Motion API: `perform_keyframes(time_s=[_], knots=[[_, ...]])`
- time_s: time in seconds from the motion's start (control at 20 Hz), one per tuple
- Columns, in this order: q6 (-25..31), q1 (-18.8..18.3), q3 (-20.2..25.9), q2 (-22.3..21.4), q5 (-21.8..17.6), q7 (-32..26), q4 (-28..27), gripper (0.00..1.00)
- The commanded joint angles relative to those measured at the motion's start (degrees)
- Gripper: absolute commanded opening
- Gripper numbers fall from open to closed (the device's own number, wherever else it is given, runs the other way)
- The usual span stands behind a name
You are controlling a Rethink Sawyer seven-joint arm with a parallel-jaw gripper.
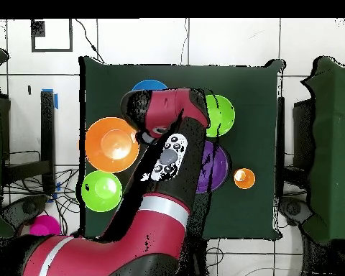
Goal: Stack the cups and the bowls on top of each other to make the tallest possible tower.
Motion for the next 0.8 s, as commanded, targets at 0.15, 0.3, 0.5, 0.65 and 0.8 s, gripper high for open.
perform_keyframes(time_s=[0.15,0.3,0.5,0.65,0.8], knots=[[-6.85,-1.84,8.73,-1.16,1.09,-3.03,1.37,0.0],[-7.38,-2.21,9.2,-1.21,0.92,-3.76,1.3,0.0],[-7.49,-2.4,9.43,-1.47,0.73,-3.86,1.67,0.0],[-7.76,-2.56,9.83,-1.78,0.77,-3.97,2.23,0.0],[-7.7,-2.92,10.47,-2.04,0.98,-4.43,2.77,0.0]])
